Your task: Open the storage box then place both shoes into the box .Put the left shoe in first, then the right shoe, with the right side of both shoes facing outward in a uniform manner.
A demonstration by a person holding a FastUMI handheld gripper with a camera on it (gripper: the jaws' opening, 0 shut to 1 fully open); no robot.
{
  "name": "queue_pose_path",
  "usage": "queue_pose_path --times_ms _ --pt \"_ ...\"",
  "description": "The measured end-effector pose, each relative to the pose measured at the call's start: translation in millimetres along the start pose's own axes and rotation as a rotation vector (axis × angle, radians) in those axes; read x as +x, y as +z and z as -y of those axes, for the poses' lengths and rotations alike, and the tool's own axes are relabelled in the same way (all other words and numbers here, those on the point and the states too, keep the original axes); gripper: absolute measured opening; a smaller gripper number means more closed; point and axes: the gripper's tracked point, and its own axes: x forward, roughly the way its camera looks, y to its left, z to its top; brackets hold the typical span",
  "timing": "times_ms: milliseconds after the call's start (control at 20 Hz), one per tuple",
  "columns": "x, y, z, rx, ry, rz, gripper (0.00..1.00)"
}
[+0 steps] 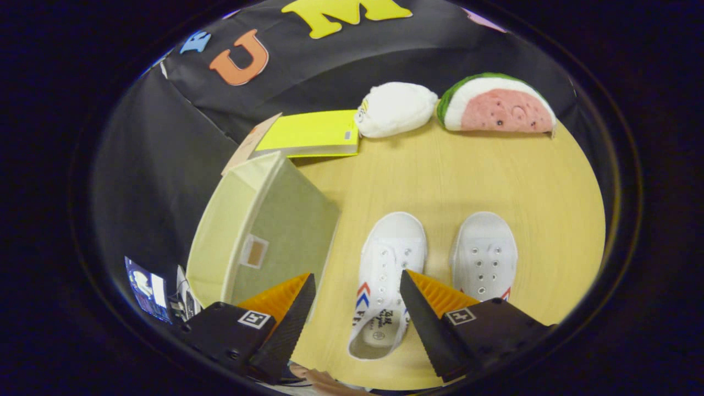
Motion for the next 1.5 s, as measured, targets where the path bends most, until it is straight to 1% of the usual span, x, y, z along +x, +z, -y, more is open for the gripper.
queue_pose_path --times_ms 150,200,300,400,450,500,550,600,650,750,800,900,1000,1150,1300,1400,1500 --pt "10 -21 15 0.009 0.01 -0.074 0.99" --pt "13 -28 22 -0.002 -0.008 -0.094 0.99" --pt "17 -42 38 -0.056 -0.071 -0.144 0.97" --pt "21 -45 48 -0.116 -0.134 -0.142 0.97" --pt "22 -47 52 -0.137 -0.169 -0.152 0.94" --pt "24 -48 56 -0.157 -0.204 -0.164 0.86" --pt "29 -48 58 -0.177 -0.228 -0.171 0.84" --pt "34 -47 60 -0.189 -0.256 -0.175 0.78" --pt "36 -50 52 -0.193 -0.231 -0.19 0.72" --pt "40 -48 47 -0.218 -0.205 -0.2 0.44" --pt "40 -49 46 -0.196 -0.198 -0.205 0.3" --pt "38 -48 45 -0.153 -0.158 -0.195 0.2" --pt "37 -48 44 -0.069 -0.086 -0.178 0.11" --pt "31 -48 42 0.021 -0.001 -0.177 0.07" --pt "18 -42 39 0.068 0.042 -0.15 0.06" --pt "-2 -32 30 0.058 0.057 -0.102 0.07" --pt "-31 -25 6 0.078 0.089 -0.066 0.06"
